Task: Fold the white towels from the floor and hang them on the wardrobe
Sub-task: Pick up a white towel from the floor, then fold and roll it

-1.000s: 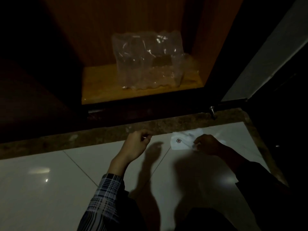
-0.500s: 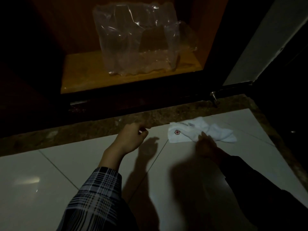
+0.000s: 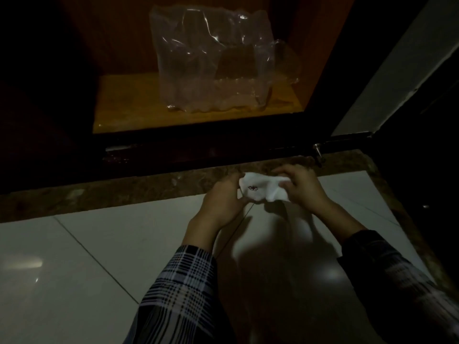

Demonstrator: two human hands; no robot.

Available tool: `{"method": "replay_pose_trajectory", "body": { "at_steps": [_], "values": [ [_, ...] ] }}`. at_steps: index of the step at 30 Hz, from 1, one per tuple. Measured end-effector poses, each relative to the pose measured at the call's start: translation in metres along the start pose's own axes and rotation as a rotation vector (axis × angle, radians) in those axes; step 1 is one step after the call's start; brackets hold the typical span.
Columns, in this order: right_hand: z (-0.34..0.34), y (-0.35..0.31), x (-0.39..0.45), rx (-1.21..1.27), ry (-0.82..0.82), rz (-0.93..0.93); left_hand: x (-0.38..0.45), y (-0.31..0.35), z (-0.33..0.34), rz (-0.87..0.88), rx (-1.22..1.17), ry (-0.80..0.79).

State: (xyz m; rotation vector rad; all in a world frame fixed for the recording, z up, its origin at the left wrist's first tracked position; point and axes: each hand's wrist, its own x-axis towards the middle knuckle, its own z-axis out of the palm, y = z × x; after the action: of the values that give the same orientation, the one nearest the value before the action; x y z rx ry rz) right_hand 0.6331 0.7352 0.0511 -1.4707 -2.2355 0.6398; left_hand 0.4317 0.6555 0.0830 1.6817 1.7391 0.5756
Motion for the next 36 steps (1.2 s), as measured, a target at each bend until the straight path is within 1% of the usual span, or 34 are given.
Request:
{"method": "replay_pose_trajectory", "body": {
  "at_steps": [2,5,6,8,10,11,12,13,15,17,18,19,20,21,22,24,26,28,30,32,33,36],
  "values": [
    [-0.016,-0.026,0.004,0.116,-0.022,0.001,-0.003,0.006,-0.002,0.063,-0.034,0.050],
    [-0.038,-0.068,0.013,0.351,-0.044,0.026,-0.009,0.017,-0.009,0.108,0.022,0.085],
    [-0.045,-0.081,0.016,0.432,-0.052,0.052,-0.010,0.019,-0.009,0.128,0.002,0.117],
    [-0.060,-0.105,0.023,0.573,-0.094,0.113,-0.014,0.021,-0.012,0.130,-0.144,0.241],
    [-0.069,-0.124,0.033,0.647,-0.182,0.217,-0.017,0.021,-0.019,0.105,-0.335,0.440],
    [-0.074,-0.133,0.038,0.664,-0.235,0.263,-0.018,0.021,-0.025,0.100,-0.392,0.526],
    [-0.078,-0.142,0.043,0.678,-0.290,0.291,-0.020,0.021,-0.034,0.101,-0.403,0.589],
    [-0.084,-0.150,0.047,0.679,-0.336,0.302,-0.022,0.021,-0.045,0.106,-0.383,0.618],
    [-0.096,-0.166,0.054,0.598,-0.437,0.251,-0.022,0.020,-0.073,0.107,-0.360,0.600],
    [-0.110,-0.184,0.057,0.447,-0.565,0.167,-0.025,0.024,-0.101,0.083,-0.332,0.540],
    [-0.120,-0.196,0.060,0.291,-0.625,0.125,-0.027,0.030,-0.121,0.067,-0.309,0.519],
    [-0.130,-0.210,0.061,0.044,-0.660,0.060,-0.029,0.039,-0.140,0.050,-0.273,0.498],
    [-0.140,-0.224,0.062,-0.233,-0.652,-0.030,-0.033,0.049,-0.160,0.049,-0.239,0.481],
    [-0.150,-0.238,0.063,-0.423,-0.618,-0.129,-0.037,0.061,-0.179,0.047,-0.208,0.469],
    [-0.162,-0.251,0.065,-0.487,-0.576,-0.201,-0.041,0.073,-0.199,0.044,-0.193,0.460],
    [-0.194,-0.280,0.067,-0.395,-0.565,-0.240,-0.052,0.100,-0.239,0.026,-0.169,0.449],
    [-0.228,-0.310,0.068,-0.306,-0.526,-0.233,-0.064,0.130,-0.277,0.015,-0.124,0.440],
    [-0.264,-0.340,0.065,-0.320,-0.437,-0.256,-0.078,0.163,-0.315,-0.001,-0.111,0.436],
    [-0.301,-0.369,0.061,-0.355,-0.330,-0.330,-0.094,0.199,-0.352,0.010,-0.130,0.445],
    [-0.344,-0.401,0.059,-0.305,-0.276,-0.361,-0.113,0.234,-0.389,0.034,-0.148,0.466],
    [-0.368,-0.417,0.059,-0.268,-0.292,-0.335,-0.123,0.252,-0.408,0.035,-0.154,0.475],
    [-0.443,-0.463,0.058,-0.074,-0.441,-0.234,-0.152,0.301,-0.466,0.020,-0.141,0.497]
  ]
}}
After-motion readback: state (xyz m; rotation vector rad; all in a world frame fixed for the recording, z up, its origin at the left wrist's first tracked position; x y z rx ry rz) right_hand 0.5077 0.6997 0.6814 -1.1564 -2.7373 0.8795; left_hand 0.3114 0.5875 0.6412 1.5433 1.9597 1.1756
